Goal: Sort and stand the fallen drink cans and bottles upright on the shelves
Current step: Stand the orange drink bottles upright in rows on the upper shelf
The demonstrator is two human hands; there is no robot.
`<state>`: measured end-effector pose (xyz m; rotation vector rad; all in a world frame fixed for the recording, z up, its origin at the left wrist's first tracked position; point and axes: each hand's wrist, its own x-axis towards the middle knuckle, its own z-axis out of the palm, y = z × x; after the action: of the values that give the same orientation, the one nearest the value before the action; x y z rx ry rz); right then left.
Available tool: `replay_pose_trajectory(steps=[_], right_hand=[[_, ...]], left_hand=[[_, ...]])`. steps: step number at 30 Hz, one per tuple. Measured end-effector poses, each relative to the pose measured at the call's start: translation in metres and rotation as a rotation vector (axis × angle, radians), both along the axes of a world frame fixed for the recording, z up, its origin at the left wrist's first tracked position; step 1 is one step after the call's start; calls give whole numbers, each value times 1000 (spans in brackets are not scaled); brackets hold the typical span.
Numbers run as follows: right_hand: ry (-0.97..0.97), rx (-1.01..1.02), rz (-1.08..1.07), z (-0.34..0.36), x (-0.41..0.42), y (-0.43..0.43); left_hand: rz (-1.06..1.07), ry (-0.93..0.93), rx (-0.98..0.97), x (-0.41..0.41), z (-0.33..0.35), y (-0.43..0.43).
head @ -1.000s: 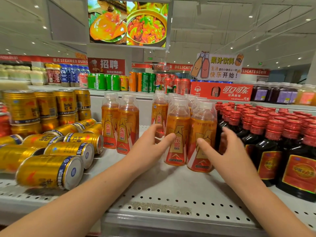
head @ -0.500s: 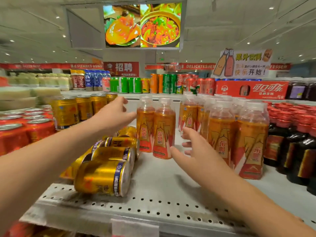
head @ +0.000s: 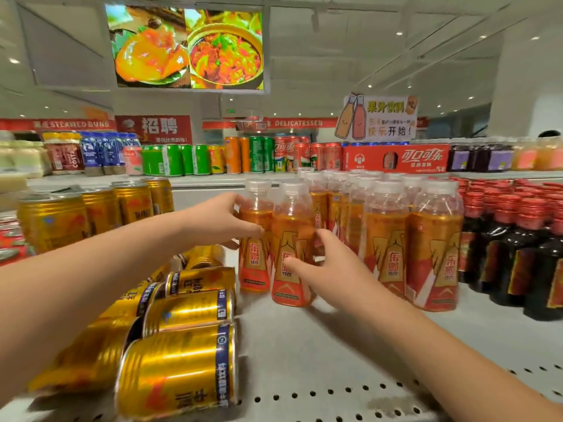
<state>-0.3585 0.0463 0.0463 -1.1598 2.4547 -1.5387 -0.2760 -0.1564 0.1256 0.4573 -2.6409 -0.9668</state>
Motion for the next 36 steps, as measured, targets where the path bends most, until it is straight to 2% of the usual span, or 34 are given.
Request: replay_pose_trajectory(steps=[5, 11, 21, 28, 30, 32, 36], right_hand=[[66, 23, 39, -2, 11, 38], [136, 65, 54, 0, 20, 65], [186, 33, -55, -5, -2, 99], [426, 81, -132, -8, -6, 99], [416, 59, -131, -10, -8, 99], [375, 11, -109, -14, -8, 99], [329, -20, -98, -18, -9, 99]], left_hand=[[-119, 4, 75, -17, -3, 23], [-181, 31, 60, -39, -6, 54], [-49, 68, 12, -51, -8, 77], [95, 42, 170, -53, -4, 96], [179, 85, 154, -47, -2, 100], [244, 205, 63, -43, 1, 104], [207, 394, -128, -44, 6, 117]])
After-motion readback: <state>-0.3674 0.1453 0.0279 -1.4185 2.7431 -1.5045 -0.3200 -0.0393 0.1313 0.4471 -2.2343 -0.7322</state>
